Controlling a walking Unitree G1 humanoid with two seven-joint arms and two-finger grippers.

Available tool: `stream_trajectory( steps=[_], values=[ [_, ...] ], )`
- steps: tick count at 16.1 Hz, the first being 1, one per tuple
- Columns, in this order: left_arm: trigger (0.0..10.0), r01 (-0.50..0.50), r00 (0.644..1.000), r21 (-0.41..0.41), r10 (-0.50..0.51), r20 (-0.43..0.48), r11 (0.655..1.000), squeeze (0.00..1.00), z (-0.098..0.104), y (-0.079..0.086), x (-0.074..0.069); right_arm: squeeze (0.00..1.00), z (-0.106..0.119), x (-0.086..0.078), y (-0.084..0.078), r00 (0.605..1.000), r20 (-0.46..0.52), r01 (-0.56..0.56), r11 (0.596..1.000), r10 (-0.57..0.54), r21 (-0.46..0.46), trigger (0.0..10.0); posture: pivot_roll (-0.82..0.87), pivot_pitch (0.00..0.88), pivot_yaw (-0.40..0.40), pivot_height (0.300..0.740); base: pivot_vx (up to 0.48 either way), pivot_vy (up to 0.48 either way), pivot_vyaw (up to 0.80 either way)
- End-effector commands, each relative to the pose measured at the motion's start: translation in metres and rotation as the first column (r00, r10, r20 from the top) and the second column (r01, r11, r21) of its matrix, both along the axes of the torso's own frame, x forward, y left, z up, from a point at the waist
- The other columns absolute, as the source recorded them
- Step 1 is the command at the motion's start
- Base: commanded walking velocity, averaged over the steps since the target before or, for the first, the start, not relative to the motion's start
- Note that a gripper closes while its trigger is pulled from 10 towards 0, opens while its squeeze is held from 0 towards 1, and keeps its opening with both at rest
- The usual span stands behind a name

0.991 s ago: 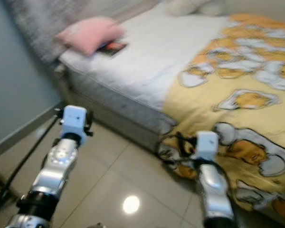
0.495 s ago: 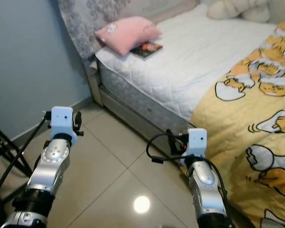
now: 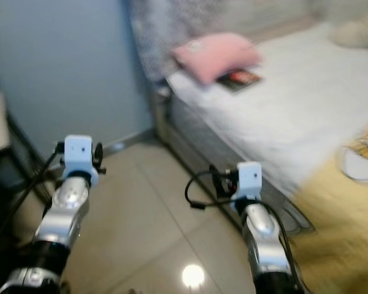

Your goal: Clean up the room

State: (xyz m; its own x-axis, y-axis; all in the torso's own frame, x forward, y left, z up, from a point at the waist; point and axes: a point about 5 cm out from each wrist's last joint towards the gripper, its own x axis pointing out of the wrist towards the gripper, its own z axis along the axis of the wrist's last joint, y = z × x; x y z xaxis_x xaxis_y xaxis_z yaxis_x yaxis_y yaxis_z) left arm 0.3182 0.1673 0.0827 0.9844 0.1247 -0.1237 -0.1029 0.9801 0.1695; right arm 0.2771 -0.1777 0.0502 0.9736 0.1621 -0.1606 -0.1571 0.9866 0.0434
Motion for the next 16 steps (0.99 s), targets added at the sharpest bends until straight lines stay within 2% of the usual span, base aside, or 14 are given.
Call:
stream_trajectory(
  steps=[1, 5, 11, 12, 13, 14, 15, 16],
  values=[
    [10.0, 0.0, 1.0, -0.009, 0.0, 0.002, 1.0, 0.0, 0.001, -0.007, 0.001, 0.13, -0.001, -0.001, -0.008, 1.0, -0.01, 0.02, 1.0, -0.02, 0.003, 10.0, 0.01, 0.0, 0.033, 0.74, 0.461, 0.0, 0.58],
    [10.0, -0.019, 1.0, 0.017, 0.019, 0.008, 1.0, 0.0, 0.003, -0.004, -0.001, 0.13, -0.003, -0.002, -0.005, 1.0, -0.022, 0.009, 1.0, -0.009, 0.015, 10.0, 0.02, 0.0, 0.03, 0.74, 0.461, 0.0, 0.57],
    [10.0, 0.003, 1.0, 0.018, -0.004, 0.026, 1.0, 0.0, 0.011, 0.004, 0.012, 0.13, -0.006, 0.0, -0.005, 0.999, -0.032, 0.021, 0.999, -0.02, 0.025, 10.0, 0.03, 0.0, 0.035, 0.74, 0.462, 0.0, 0.56],
    [10.0, 0.031, 0.999, 0.021, -0.031, 0.025, 0.999, 0.0, 0.01, 0.005, 0.012, 0.12, -0.008, -0.003, -0.009, 0.997, -0.045, 0.062, 0.998, -0.062, -0.011, 10.0, 0.03, 0.0, 0.033, 0.74, 0.461, 0.0, 0.55],
    [10.0, 0.061, 0.998, 0.018, -0.061, 0.027, 0.998, 0.0, 0.01, 0.005, 0.009, 0.06, -0.008, -0.009, -0.012, 0.996, -0.047, 0.072, 0.997, -0.072, -0.002, 10.0, 0.04, 0.0, 0.029, 0.74, 0.461, 0.0, 0.0],
    [10.0, 0.128, 0.992, -0.025, -0.128, 0.021, 0.991, 0.0, 0.005, -0.001, -0.013, 0.0, -0.009, -0.028, -0.017, 0.997, -0.043, 0.059, 0.997, -0.061, -0.047, 10.0, 0.03, 0.0, 0.028, 0.74, 0.281, 0.0, 0.0],
    [10.0, 0.185, 0.983, -0.073, -0.185, 0.003, 0.98, 0.0, 0.002, -0.01, -0.029, 0.0, -0.008, -0.041, -0.019, 0.998, -0.04, 0.042, 0.997, -0.045, -0.06, 10.0, 0.03, 0.0, 0.028, 0.74, 0.0, 0.0, 0.0],
    [10.0, 0.189, 0.979, -0.145, -0.174, 0.108, 0.971, 0.0, 0.031, -0.022, -0.042, 0.0, -0.007, -0.058, -0.032, 0.993, -0.057, 0.104, 0.994, -0.106, -0.039, 10.0, 0.03, 0.0, 0.02, 0.74, 0.0, 0.0, 0.0]
  ],
)
